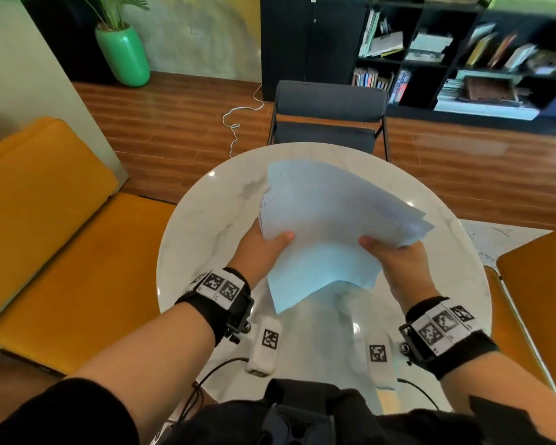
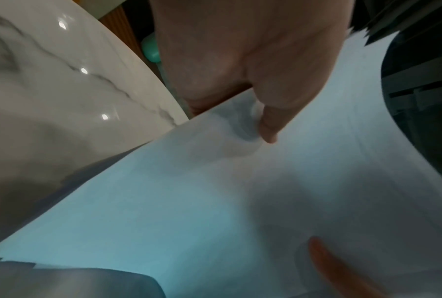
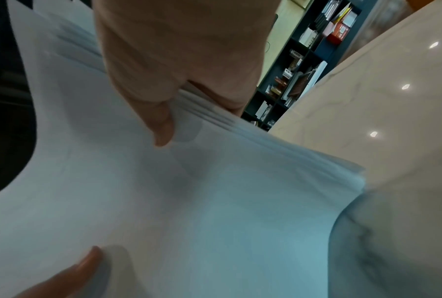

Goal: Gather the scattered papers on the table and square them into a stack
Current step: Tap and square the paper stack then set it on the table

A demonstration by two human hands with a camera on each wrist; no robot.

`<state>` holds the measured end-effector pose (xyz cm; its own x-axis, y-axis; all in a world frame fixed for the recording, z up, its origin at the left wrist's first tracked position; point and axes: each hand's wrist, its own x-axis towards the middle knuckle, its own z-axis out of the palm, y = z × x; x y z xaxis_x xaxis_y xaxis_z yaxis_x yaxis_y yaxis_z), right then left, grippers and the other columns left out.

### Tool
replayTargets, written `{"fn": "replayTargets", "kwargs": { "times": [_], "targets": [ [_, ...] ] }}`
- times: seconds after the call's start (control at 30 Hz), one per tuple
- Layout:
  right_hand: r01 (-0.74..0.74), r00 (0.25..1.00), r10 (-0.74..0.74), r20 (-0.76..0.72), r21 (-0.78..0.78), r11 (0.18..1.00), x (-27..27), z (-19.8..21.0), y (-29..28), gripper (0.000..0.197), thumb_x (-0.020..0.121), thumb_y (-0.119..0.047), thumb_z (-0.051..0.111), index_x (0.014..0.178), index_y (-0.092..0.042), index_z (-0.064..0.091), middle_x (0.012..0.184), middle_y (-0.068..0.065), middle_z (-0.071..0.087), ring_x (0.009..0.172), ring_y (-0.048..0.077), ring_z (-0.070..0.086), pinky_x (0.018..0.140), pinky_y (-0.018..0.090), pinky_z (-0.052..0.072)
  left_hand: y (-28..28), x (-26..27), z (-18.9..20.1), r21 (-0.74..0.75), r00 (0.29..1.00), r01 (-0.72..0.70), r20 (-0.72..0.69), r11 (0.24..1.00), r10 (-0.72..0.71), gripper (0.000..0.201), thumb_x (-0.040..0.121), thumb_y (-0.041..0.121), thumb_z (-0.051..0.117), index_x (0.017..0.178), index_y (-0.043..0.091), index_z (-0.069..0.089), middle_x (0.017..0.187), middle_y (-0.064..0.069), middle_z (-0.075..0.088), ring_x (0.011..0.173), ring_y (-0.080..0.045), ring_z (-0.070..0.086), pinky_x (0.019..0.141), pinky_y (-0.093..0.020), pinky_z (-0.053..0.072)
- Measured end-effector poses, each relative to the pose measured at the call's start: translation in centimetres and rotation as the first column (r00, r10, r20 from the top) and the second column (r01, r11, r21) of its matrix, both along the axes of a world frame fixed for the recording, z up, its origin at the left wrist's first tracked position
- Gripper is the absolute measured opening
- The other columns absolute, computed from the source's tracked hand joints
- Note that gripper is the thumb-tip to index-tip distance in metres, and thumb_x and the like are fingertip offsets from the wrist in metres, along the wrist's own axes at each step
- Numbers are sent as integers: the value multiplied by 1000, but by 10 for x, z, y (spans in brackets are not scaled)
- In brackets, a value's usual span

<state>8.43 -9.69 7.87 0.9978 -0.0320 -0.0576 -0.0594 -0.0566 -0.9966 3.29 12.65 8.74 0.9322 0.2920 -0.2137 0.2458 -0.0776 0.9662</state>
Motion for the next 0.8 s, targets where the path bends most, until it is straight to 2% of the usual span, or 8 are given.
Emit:
{"fn": "replayTargets", "kwargs": {
  "times": [0.13,0.27,0.33,0.4,0.47,0.53,0.63,0.8],
  "targets": [
    [23,999,-22,24,-16,1000,9,11,3,17,74,-3,78,77,-17,70,80,4,72,86,34,69,87,55,54,0,8,13,6,998,-27,60,1000,26,46,89,19,62,133,21,50,123,2,63,113,-18,60,98,-33,46],
    [-16,989,7,150,55,998,11,33,-2,30,75,1,76,97,-19,69,87,-6,75,86,15,71,83,40,56,9,12,36,9,978,-44,203,999,41,42,82,20,70,119,34,55,118,2,66,108,-16,64,98,-43,50],
    [-25,964,16,264,32,999,9,39,-5,49,76,2,75,109,-30,60,103,-6,67,96,17,66,84,37,53,15,12,44,131,954,-59,300,990,17,45,81,22,69,114,45,49,117,1,63,106,-17,63,95,-44,52],
    [13,910,34,412,-109,994,8,43,-6,65,76,-2,75,116,-46,49,111,-10,58,102,18,59,89,37,52,20,13,53,288,928,-67,369,955,-46,54,83,25,66,124,50,41,121,-1,58,104,-17,60,91,-33,53],
    [30,856,86,511,-215,976,7,49,-6,72,79,-4,73,124,-49,40,106,-28,56,98,0,57,92,25,50,23,13,64,442,915,-45,379,896,-141,59,88,23,61,136,46,34,127,1,55,105,-12,57,89,-22,48],
    [48,808,152,569,-320,946,5,55,-6,67,83,-6,70,132,-41,38,98,-26,56,93,-8,55,89,15,46,24,13,73,635,894,-11,353,773,-277,56,92,25,56,142,39,33,133,2,53,113,-9,52,94,-24,45],
    [138,719,281,635,-528,838,5,60,-8,53,85,-7,68,134,-21,52,100,-4,61,93,7,56,89,8,39,30,14,74,820,860,31,270,572,-433,51,95,32,51,143,35,36,131,1,56,115,-14,52,94,-24,42],
    [153,668,393,632,-633,759,5,55,-15,36,86,-9,68,121,-11,66,93,9,65,87,18,57,81,11,41,36,13,64,863,850,2,265,506,-456,50,93,37,54,141,35,40,124,0,60,112,-14,54,85,-16,36]
  ]
}}
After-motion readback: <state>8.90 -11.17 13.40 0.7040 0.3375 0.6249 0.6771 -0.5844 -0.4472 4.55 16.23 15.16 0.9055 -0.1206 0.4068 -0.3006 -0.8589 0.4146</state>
